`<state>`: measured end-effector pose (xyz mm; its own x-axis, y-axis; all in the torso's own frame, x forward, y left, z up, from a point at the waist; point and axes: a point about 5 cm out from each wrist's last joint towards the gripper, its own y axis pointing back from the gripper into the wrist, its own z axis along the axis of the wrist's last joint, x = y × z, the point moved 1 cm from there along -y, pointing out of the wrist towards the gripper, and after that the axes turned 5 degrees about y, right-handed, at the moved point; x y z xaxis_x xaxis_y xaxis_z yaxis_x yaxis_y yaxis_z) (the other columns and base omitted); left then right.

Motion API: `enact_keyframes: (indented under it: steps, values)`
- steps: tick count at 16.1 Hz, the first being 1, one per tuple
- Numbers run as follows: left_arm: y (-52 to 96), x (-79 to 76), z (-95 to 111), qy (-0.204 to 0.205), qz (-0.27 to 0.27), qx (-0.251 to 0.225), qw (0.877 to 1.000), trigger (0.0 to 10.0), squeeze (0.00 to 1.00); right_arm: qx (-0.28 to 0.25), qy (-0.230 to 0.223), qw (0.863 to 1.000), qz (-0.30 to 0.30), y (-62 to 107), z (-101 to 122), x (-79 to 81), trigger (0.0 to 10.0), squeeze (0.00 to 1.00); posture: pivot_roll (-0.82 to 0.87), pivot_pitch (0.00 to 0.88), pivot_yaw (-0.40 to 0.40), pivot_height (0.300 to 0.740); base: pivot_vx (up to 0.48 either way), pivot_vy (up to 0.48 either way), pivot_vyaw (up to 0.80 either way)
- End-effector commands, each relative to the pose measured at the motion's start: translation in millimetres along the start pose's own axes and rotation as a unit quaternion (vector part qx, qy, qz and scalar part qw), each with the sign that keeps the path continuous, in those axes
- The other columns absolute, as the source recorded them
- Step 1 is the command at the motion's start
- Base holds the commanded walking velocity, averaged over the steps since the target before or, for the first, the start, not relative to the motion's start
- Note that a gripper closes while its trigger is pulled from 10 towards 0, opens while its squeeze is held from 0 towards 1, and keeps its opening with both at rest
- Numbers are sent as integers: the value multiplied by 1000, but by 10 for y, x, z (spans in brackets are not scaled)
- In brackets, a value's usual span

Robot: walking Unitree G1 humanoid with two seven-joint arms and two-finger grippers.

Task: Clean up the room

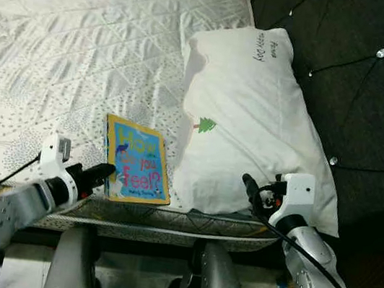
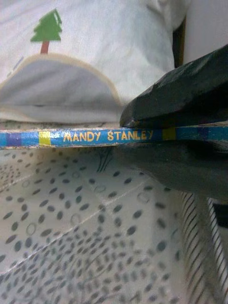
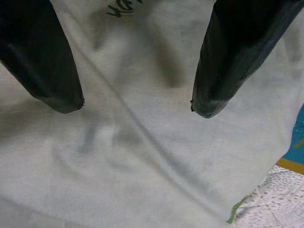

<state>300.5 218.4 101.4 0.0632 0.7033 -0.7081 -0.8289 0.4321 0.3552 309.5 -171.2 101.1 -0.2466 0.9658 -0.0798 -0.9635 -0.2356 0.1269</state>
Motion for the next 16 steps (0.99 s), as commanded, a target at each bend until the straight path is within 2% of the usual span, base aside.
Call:
enact_keyframes:
  steps: [1,6,8,9,13,16]
  values:
    - [-40,23,7,-11,-1,5,1000,10000,0,2,5,1000,-11,44,-3,-80,10000,0,-75,173,-165,567,0,0,0]
    - [-206,149,181,-28,2,16,999,10000,0,1,6,1000,-13,55,11,-88,10000,0,-93,170,-172,567,0,0,0]
    - [-251,175,207,-35,3,26,999,10000,925,1,6,1000,-12,53,18,-87,10000,0,-95,170,-173,567,0,0,0]
    - [-270,194,219,-41,8,30,999,10000,1000,1,6,1000,-12,49,21,-85,10000,0,-97,168,-173,567,0,0,0]
    - [-303,301,262,-79,38,48,995,10000,1000,-1,5,1000,-13,45,33,-80,10000,0,-101,166,-172,567,0,0,0]
    - [-286,350,389,-106,68,30,992,10000,1000,-2,5,1000,-13,36,37,-74,10000,0,-102,163,-171,567,0,0,0]
